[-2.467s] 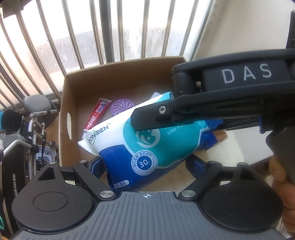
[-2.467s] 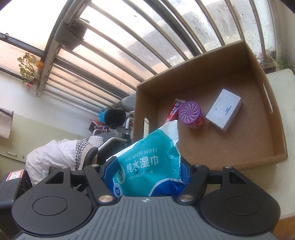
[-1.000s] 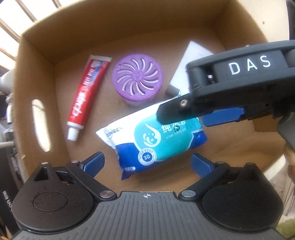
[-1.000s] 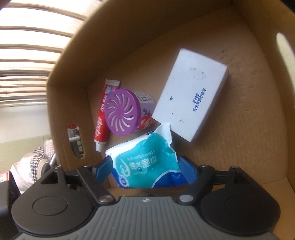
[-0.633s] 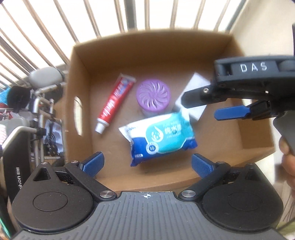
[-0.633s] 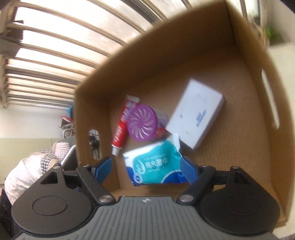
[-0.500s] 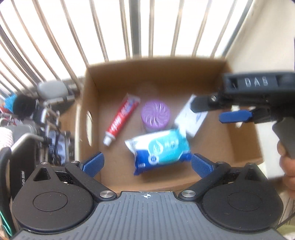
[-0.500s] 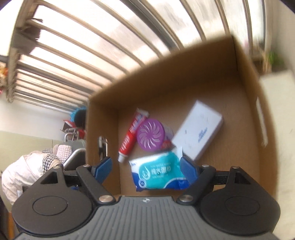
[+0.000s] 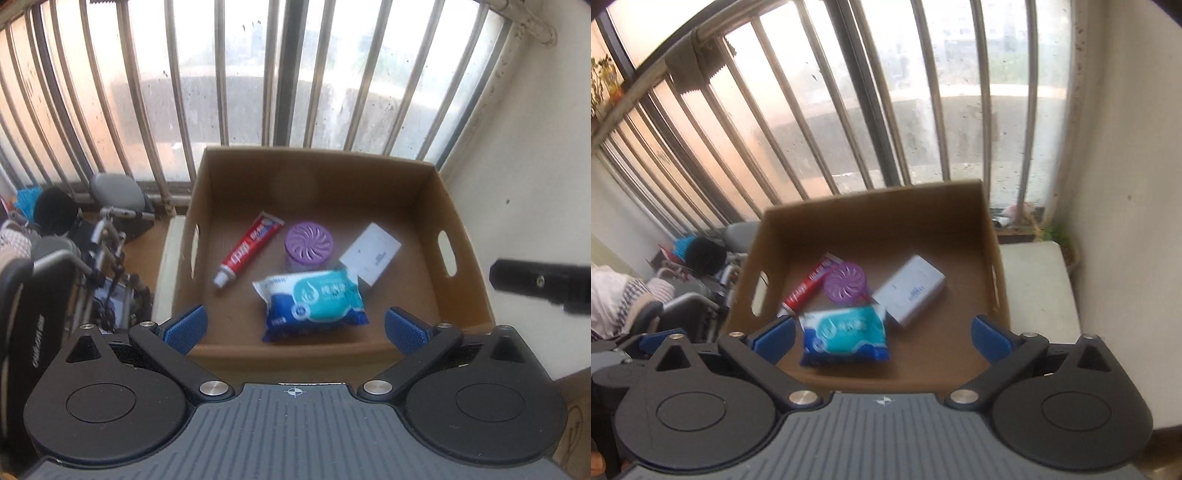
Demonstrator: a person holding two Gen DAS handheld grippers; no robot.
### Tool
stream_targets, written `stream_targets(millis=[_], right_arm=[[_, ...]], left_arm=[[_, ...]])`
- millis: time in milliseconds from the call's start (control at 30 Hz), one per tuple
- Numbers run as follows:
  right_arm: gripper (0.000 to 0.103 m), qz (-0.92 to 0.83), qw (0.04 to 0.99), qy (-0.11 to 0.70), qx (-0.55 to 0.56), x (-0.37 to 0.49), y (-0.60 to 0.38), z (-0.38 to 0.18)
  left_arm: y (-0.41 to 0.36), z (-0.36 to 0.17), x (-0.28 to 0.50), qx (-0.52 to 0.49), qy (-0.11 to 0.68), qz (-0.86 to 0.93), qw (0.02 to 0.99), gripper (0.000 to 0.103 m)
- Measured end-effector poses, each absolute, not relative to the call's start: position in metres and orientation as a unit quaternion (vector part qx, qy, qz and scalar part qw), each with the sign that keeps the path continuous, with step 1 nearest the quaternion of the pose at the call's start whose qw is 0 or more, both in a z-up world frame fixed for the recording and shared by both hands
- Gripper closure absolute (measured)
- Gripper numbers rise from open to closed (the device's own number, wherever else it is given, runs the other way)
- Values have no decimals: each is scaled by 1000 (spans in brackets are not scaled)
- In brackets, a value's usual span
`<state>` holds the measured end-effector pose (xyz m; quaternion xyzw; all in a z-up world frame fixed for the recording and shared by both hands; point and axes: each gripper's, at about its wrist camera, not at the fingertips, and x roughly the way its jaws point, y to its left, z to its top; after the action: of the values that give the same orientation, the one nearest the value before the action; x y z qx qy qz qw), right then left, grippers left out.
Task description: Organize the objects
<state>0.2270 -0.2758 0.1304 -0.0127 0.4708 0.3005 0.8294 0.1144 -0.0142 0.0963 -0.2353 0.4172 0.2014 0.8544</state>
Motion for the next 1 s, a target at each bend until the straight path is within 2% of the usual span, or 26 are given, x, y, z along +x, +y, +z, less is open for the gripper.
stream_targets(millis=[267, 1000], right_arm=[[0, 278, 833, 476, -53, 193, -289, 107], [0, 278, 808, 509, -106, 201, -284, 66]], left_arm=[[-43, 63, 118, -211, 449, 182, 849, 0], [-40, 51, 132, -212, 467, 198, 835, 2]])
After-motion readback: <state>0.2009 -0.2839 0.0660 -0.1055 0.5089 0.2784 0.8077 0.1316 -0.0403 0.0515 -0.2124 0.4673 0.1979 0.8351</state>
